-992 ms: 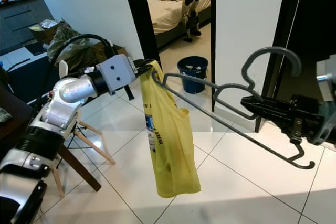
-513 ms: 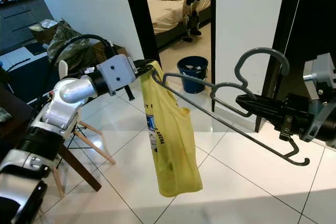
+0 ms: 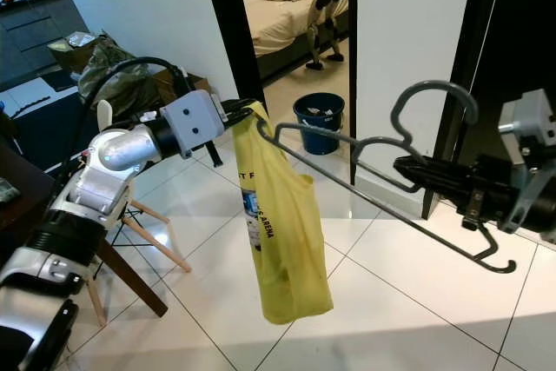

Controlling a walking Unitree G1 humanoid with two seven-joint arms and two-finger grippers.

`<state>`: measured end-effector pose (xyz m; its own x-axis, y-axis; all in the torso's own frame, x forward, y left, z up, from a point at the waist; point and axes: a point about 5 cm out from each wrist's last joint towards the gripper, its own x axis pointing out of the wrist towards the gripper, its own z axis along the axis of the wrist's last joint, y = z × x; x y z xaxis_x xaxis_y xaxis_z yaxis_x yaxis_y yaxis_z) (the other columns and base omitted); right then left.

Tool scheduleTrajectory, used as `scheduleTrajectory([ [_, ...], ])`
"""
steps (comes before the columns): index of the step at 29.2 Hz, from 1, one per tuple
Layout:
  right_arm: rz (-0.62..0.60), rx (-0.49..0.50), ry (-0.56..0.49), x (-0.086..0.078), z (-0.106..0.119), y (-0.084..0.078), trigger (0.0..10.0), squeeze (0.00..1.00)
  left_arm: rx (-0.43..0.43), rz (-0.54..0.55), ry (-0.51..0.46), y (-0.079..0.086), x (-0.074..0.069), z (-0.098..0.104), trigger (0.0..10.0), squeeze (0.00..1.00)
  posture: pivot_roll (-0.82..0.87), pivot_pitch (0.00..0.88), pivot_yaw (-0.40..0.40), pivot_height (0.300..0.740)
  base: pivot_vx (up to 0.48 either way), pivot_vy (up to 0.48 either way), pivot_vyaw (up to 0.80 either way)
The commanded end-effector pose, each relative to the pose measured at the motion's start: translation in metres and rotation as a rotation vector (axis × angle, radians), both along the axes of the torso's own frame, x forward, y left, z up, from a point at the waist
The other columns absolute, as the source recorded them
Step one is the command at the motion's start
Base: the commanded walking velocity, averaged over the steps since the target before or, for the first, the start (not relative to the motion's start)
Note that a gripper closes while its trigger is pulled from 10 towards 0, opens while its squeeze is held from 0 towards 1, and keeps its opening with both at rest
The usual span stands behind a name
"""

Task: Hang hanger

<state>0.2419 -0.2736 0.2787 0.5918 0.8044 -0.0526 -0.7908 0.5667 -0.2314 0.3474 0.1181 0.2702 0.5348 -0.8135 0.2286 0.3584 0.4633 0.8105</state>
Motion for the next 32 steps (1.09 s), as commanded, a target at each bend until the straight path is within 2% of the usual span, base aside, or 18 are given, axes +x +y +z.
scheduleTrajectory([
  [1, -0.005, -0.014, -0.029, 0.000, 0.005, -0.001, 10.0, 0.00, -0.002, -0.005, -0.005, 0.002, -0.002, 0.001, 10.0, 0.00, -0.08, 0.000, 0.152, 0.740, 0.000, 0.000, 0.00],
  [24, -0.035, -0.018, -0.066, 0.005, 0.008, -0.002, 10.0, 0.00, 0.004, -0.021, -0.003, -0.001, -0.003, 0.002, 10.0, 0.00, -0.08, 0.000, 0.152, 0.740, 0.000, 0.000, 0.00],
  [32, 0.049, -0.022, -0.021, 0.000, 0.001, 0.010, 10.0, 0.00, 0.001, -0.025, -0.001, -0.002, -0.004, 0.001, 10.0, 0.00, -0.08, 0.000, 0.155, 0.740, 0.000, 0.000, 0.00],
])
